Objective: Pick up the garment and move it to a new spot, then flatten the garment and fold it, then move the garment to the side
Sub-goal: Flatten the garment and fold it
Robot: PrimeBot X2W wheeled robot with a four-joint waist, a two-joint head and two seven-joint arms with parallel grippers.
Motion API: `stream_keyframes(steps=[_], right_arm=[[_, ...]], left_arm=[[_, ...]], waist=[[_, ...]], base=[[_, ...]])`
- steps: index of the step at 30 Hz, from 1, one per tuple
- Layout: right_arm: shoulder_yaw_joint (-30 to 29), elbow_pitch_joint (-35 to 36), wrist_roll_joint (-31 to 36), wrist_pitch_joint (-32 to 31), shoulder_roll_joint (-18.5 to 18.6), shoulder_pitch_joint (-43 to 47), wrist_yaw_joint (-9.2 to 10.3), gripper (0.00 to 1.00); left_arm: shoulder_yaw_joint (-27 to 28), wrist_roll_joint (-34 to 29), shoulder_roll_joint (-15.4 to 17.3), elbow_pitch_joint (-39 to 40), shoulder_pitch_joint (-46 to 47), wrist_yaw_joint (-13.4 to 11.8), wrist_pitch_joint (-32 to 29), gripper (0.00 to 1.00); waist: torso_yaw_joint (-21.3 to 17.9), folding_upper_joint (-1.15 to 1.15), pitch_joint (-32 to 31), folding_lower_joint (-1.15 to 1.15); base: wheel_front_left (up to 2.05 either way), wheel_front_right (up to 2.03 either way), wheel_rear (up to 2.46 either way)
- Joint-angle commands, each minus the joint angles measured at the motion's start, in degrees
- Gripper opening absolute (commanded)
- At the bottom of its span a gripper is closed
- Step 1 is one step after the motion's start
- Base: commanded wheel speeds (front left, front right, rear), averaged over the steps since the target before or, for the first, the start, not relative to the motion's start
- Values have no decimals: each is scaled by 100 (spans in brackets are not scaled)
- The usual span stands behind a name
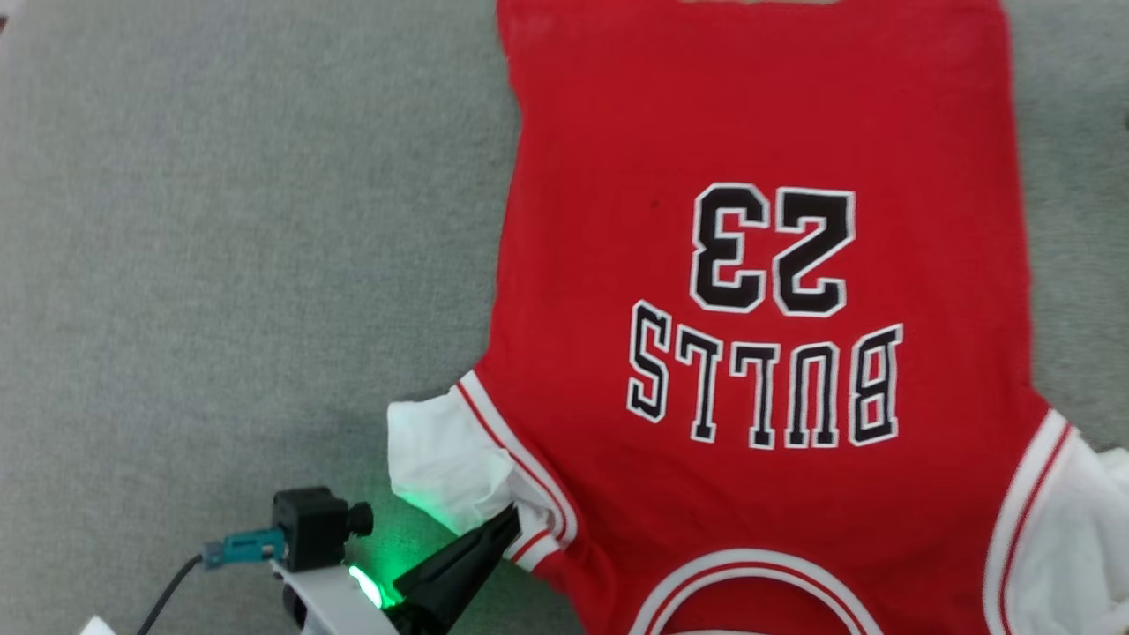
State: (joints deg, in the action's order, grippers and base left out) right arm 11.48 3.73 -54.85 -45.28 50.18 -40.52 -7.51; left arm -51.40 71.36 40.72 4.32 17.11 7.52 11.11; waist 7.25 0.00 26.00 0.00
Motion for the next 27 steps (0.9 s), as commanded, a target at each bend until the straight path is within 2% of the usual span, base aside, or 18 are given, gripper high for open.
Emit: stream_keyframes(steps=[1, 6, 11, 19, 27], right_arm=[[134, -206, 272, -126, -221, -389, 4, 100], [503, -1920, 1708, -446, -1382, -2240, 4, 100], [525, -3462, 2534, -434, -1912, -3276, 4, 100], [485, -4854, 2804, -810, -2077, -3837, 5, 100], [635, -5410, 2676, -1231, -2229, -3829, 5, 100]], left_arm=[[-2, -38, -47, -11, 133, -10, -16, 0], [-113, -99, -161, 17, 492, -10, -26, 0], [-286, -117, -271, -79, 759, -13, -2, 0], [-494, 13, -230, -197, 912, -42, 137, 0], [-658, 101, -214, -224, 1089, -46, 232, 0]], waist=[[256, 0, 357, 0], [466, 0, 754, 0], [629, 0, 994, 0], [708, 0, 1109, 0], [674, 0, 1185, 0]], base=[[0, 0, 0], [0, 0, 0], [0, 0, 0], [0, 0, 0], [0, 0, 0]])
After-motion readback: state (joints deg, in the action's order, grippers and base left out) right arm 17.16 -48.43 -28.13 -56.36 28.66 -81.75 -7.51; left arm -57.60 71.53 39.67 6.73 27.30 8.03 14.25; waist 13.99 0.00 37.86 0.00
